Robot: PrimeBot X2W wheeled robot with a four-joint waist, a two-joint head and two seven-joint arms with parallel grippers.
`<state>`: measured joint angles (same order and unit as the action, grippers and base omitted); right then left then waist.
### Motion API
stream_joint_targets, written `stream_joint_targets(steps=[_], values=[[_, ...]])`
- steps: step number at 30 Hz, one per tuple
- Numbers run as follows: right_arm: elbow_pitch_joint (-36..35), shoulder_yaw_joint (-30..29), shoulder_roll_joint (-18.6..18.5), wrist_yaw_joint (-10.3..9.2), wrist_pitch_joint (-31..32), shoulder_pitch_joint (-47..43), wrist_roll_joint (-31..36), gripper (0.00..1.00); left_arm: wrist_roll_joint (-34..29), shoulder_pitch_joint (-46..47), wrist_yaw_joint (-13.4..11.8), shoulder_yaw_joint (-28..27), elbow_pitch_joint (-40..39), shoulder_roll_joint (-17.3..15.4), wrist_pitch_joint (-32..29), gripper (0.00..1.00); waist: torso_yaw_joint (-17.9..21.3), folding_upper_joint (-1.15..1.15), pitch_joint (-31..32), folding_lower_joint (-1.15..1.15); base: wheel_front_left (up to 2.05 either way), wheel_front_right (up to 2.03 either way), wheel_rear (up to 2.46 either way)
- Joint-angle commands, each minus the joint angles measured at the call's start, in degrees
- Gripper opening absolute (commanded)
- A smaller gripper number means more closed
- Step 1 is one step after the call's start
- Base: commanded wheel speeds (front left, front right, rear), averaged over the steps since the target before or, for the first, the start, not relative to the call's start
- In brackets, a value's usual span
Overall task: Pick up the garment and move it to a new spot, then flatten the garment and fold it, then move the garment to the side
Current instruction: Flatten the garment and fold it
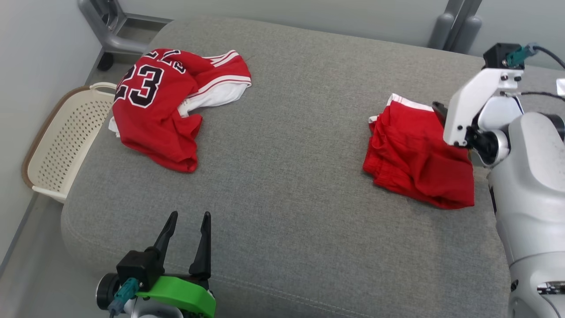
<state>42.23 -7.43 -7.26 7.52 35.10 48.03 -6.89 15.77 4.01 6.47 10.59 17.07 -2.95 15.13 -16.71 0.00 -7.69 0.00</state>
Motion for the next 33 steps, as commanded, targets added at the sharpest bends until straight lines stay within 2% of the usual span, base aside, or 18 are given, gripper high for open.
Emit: stream_joint_targets(steps=[1, 5, 6, 8, 17, 27, 33], values=[[-0.67, -0.27, -0.49, -0.06, -0.88, -2.13, -0.18, 1.00, -0.45, -1.06, -0.31, -0.36, -0.19, -0.28, 0.10, 1.00, 1.20, 0.00, 0.98, 0.00, 0.00, 0.00, 0.00], [-1.70, -1.08, -1.67, -0.06, -2.17, -6.06, 0.41, 1.00, -0.69, -1.23, -0.32, -0.70, -0.63, -0.43, 0.10, 1.00, 2.34, 0.00, 0.63, 0.00, 0.00, 0.00, 0.00], [-1.77, -1.36, -1.54, -0.06, -2.37, -6.82, 0.46, 0.72, -0.68, -1.31, -0.29, -0.77, -0.66, -0.46, 0.10, 1.00, 2.59, 0.00, 0.40, 0.00, 0.00, 0.00, 0.00], [-1.93, -1.57, -0.99, -0.06, -2.75, -7.84, 0.52, 0.00, -0.71, -1.22, -0.21, -0.82, -0.75, -0.47, 0.10, 1.00, 2.89, 0.00, -0.12, 0.00, 0.00, 0.00, 0.00], [-0.86, 0.24, 1.62, -0.06, -4.79, -8.97, 0.41, 0.00, -0.64, 0.45, 0.14, -0.68, -0.59, -0.50, 0.10, 1.00, 2.60, 0.00, -1.95, 0.00, 0.00, 0.00, 0.00], [3.91, 5.80, 4.09, -0.06, -6.84, -6.27, -0.80, 0.00, -0.28, 0.75, 0.36, -1.26, -0.22, -0.58, 0.10, 1.00, 1.31, 0.00, -2.15, 0.00, 0.00, 0.00, 0.00], [7.25, 12.93, 4.40, -0.06, -8.06, -4.76, -6.91, 0.00, 0.05, 0.86, 0.47, -0.75, 0.17, -0.43, 0.10, 1.00, 0.31, 0.00, -1.59, 0.00, 0.00, 0.00, 0.00]])
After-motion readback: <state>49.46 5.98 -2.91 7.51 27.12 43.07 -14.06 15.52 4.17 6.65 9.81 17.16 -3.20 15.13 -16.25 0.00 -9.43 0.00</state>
